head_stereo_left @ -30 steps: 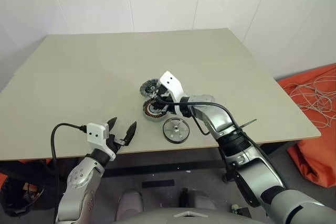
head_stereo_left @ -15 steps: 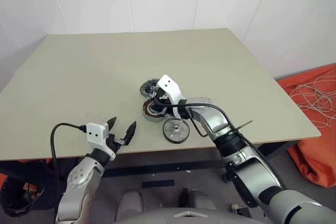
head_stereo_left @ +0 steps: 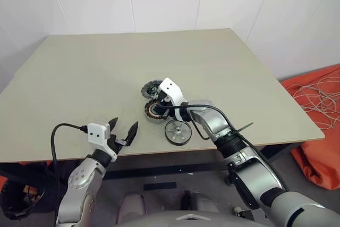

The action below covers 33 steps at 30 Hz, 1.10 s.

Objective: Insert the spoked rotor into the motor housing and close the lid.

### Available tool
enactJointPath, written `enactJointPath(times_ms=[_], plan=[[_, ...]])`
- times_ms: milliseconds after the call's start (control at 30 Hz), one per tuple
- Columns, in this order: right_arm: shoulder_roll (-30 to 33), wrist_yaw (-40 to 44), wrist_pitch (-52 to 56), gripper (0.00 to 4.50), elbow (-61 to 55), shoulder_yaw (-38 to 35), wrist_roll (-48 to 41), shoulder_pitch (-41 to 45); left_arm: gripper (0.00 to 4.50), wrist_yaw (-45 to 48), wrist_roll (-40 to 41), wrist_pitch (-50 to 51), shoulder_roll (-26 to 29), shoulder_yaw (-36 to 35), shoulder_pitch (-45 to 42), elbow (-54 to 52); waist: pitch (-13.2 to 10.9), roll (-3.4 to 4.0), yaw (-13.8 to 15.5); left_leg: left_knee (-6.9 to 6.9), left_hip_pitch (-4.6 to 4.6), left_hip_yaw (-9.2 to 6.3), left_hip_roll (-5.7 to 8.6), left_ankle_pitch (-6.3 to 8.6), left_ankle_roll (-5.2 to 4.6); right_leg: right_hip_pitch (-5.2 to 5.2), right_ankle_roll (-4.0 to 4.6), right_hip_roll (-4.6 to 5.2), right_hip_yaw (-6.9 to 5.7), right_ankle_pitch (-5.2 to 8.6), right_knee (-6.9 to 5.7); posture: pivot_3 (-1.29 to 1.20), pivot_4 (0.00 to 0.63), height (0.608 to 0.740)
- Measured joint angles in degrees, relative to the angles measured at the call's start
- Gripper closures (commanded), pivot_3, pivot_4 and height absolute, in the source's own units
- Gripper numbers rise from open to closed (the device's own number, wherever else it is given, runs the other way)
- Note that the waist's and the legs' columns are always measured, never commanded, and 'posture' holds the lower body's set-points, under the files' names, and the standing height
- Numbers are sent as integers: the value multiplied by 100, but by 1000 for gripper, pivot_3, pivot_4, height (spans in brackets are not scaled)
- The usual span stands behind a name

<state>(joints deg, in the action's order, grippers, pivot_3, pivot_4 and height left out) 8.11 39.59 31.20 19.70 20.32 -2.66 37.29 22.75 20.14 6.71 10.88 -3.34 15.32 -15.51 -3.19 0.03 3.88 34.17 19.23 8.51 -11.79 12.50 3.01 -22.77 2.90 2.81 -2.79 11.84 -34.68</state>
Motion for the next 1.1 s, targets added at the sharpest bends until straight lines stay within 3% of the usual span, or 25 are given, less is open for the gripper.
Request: enactJointPath(times_ms=[67, 233, 333, 500, 1100], plan=[[14, 2, 2, 1966, 0, -55, 0, 1, 0, -3, 0, 13, 0, 0, 0, -1, 0, 0, 1, 0, 1, 0, 0, 0, 0, 0, 0, 0, 0, 0, 0, 0, 0, 740], [60, 137, 153, 1966, -214, -217, -124, 1, 0, -4, 1, 22, -1, 0, 0, -4, -2, 2, 1, -1, 1, 0, 0, 0, 0, -2, 0, 0, 0, 0, 0, 0, 0, 740], [62, 267, 353, 2617, -544, -344, -330, 3, 0, -2, 1, 23, -1, 1, 0, -5, -3, 3, 1, -4, 1, 0, 0, 0, 0, -2, 1, 0, 0, 1, 1, 0, 0, 740], [70, 309, 635, 4399, -850, -416, -501, 11, 0, 2, 0, 21, -1, 0, 0, -3, -3, 4, 1, -4, 0, 0, 0, 0, 0, -1, 2, 0, 0, 1, 0, 0, 0, 740], [270, 214, 786, 4482, -880, 60, -276, -4, 0, 12, -19, -4, -3, -5, -25, 123, -4, 4, 1, -4, 1, 0, 0, 0, 0, -2, 2, 0, 0, 1, 1, 0, 0, 740]])
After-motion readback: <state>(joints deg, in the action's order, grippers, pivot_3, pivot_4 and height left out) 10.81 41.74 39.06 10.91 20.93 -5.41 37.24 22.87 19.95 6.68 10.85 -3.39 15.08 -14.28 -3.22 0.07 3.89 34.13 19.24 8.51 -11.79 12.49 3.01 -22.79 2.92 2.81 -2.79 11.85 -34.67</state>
